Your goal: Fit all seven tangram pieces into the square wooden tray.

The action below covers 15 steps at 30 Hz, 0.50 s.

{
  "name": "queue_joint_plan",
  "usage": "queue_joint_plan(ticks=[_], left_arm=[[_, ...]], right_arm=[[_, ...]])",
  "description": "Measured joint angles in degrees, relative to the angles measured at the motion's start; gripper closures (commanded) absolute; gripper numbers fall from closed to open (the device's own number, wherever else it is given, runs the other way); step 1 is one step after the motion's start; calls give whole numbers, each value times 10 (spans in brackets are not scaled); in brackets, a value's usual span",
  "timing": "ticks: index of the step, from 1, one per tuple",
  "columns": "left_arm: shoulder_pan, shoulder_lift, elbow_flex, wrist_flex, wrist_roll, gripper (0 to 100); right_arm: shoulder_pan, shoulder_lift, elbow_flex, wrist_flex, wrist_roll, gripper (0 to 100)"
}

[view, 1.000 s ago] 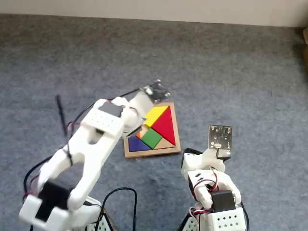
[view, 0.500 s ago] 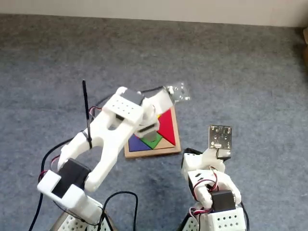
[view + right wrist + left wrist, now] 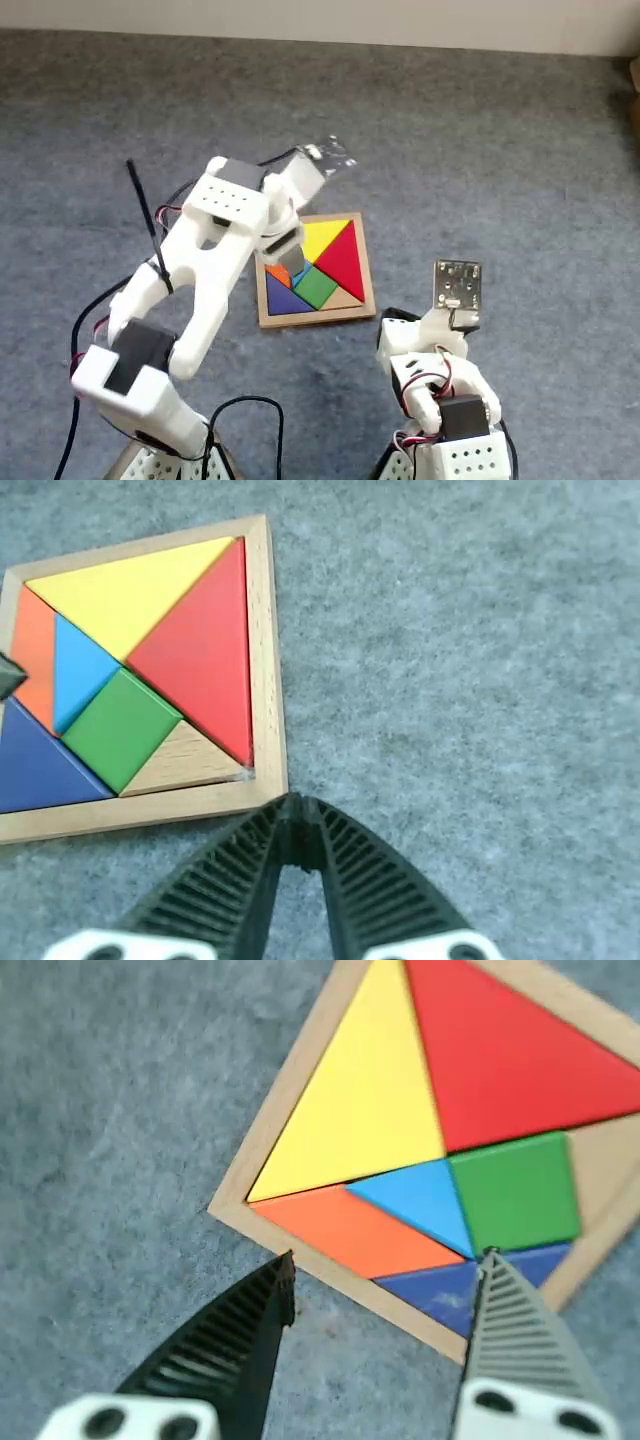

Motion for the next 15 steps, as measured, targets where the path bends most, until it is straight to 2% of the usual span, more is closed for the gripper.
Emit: queue_joint_plan(ticks=[7,15], left_arm=[[-10,90,-1,-73,40,716],[-10,94,-32,-57,39,716]], right_arm=[[0,0,0,0,0,995],[0,0,0,0,0,995]])
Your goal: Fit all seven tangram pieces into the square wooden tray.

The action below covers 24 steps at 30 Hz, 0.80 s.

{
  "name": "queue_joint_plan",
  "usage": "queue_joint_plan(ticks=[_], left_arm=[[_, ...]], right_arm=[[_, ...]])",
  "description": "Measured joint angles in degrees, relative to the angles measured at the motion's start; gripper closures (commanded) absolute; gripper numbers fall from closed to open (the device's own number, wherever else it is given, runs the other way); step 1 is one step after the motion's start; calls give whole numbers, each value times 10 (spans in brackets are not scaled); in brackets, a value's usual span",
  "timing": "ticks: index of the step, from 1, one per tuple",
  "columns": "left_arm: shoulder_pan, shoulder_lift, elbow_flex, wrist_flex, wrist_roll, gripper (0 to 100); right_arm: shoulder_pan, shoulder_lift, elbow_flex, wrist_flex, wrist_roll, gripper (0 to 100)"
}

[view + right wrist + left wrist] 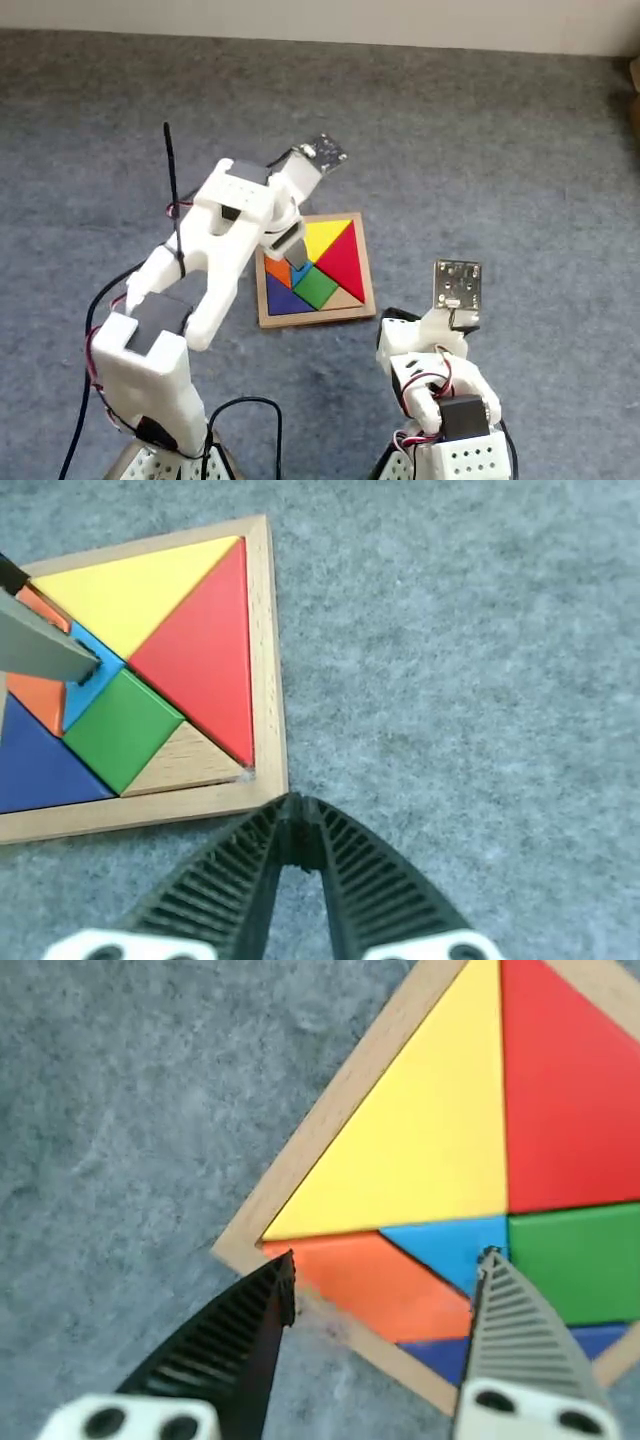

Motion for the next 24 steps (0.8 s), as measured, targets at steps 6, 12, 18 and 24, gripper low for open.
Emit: queue_joint_plan(ticks=[6,12,18,24], left_arm=[[1,-112,0,50,0,812],[-21,-234,73,57,0,987],[-59,-346,181,57,0,991],[-94,-436,315,-3,0,991]], right_arm=[[0,0,0,0,0,995],[0,0,0,0,0,995],[0,0,0,0,0,995],[0,0,0,0,0,995]])
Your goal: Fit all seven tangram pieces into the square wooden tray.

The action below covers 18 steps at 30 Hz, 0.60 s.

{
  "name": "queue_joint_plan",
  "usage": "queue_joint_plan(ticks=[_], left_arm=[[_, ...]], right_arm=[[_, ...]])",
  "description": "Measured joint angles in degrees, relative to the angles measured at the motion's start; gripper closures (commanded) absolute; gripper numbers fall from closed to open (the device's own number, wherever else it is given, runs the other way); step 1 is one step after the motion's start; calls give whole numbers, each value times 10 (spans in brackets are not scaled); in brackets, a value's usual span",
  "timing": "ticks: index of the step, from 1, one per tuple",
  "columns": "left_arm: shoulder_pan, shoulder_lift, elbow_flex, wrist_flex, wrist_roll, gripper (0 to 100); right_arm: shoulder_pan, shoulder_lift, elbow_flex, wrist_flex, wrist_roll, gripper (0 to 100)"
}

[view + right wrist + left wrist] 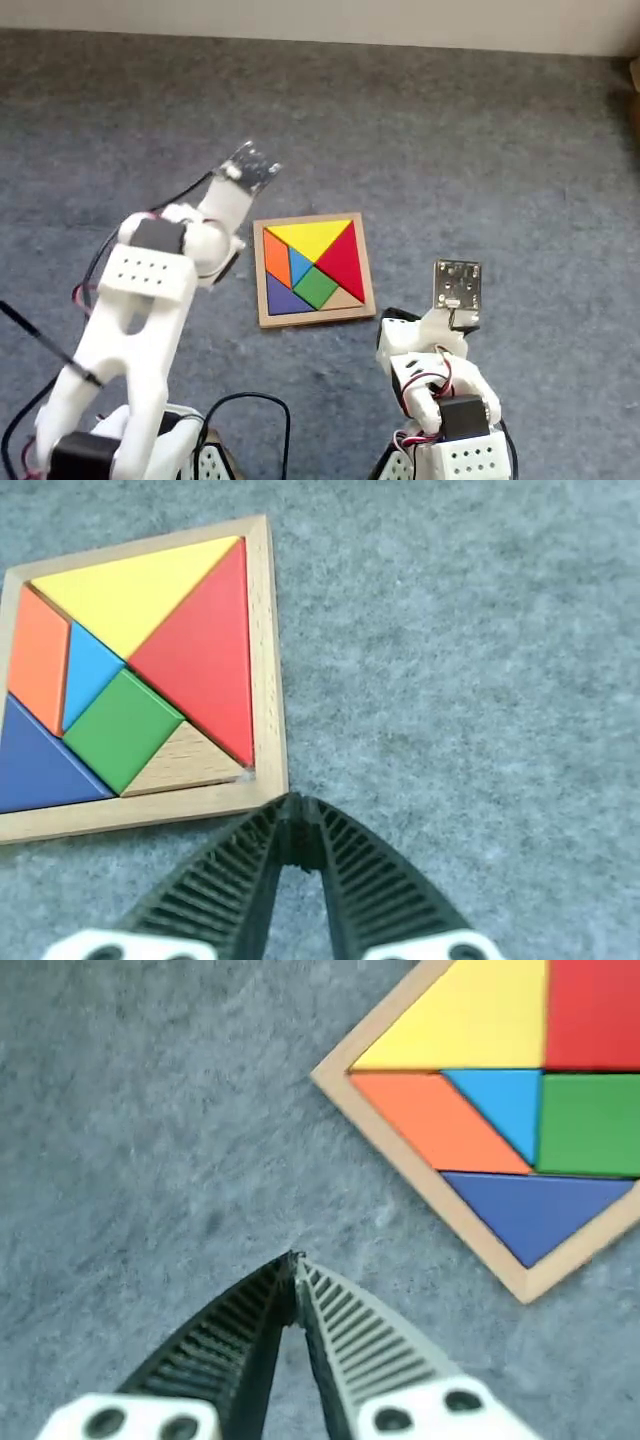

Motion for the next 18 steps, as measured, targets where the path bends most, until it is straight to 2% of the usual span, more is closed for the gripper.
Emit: queue_joint_plan(ticks=[4,11,18], left_arm=[[-33,-40,82,-60,0,991],[-90,-56,167,-120,4,990],[-135,-56,233,-181,84,990]], right_arm=[[0,0,0,0,0,995],[0,0,0,0,0,995],[0,0,0,0,0,995]])
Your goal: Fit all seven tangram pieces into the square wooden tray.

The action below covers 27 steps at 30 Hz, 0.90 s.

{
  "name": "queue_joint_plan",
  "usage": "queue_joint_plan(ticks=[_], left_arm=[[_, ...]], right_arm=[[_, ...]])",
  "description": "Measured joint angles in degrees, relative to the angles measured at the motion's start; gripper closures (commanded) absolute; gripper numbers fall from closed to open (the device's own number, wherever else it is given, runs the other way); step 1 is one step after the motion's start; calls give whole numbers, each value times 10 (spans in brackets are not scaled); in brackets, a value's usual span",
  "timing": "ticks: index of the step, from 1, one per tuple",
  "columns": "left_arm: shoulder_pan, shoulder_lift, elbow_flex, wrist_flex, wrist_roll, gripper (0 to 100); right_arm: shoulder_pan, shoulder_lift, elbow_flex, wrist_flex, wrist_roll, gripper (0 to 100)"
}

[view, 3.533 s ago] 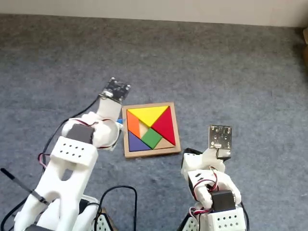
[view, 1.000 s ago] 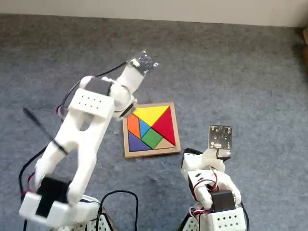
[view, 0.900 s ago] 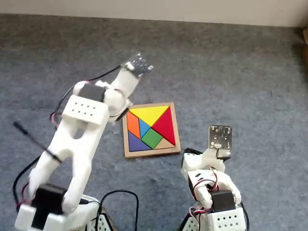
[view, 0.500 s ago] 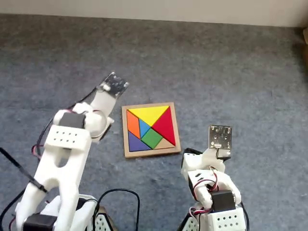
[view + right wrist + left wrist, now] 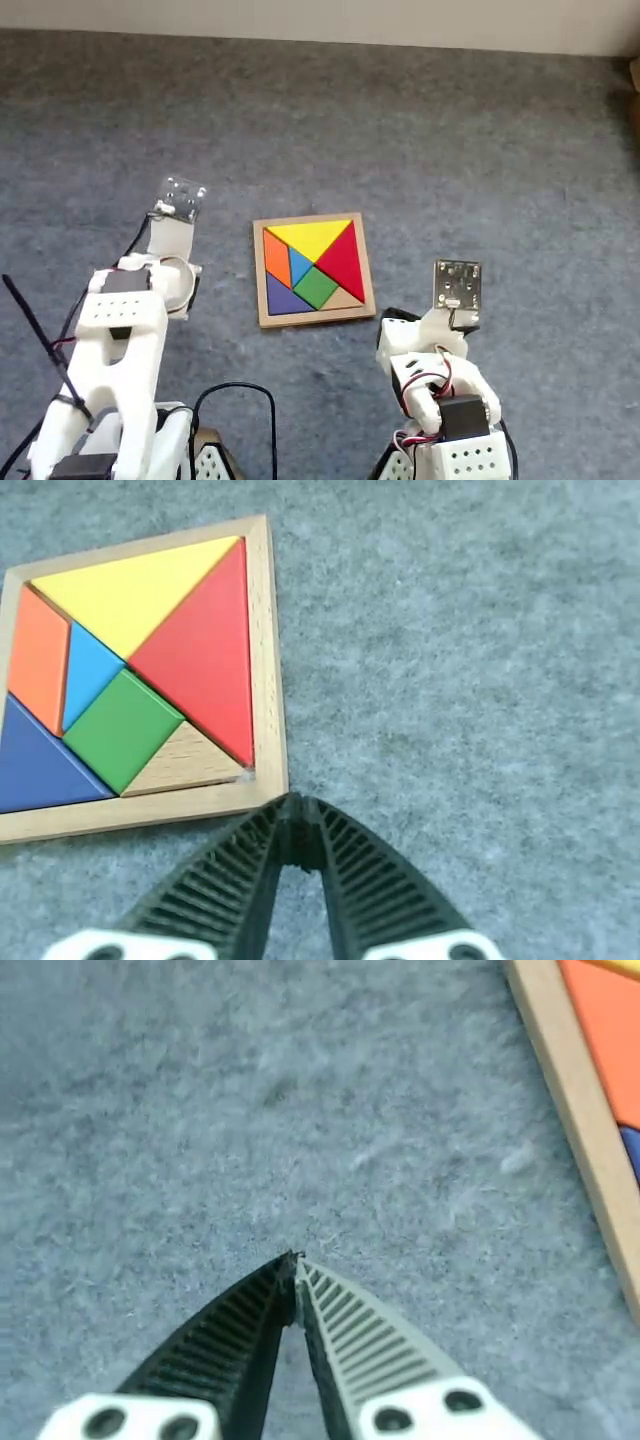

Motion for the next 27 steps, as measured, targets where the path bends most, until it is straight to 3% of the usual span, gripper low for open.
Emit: queue_joint_plan(ticks=[13,27], left_arm=[[0,-10,17,-14,19,995],[0,-227,156,-62,33,993]], right_arm=[[0,0,0,0,0,995],[0,0,0,0,0,995]])
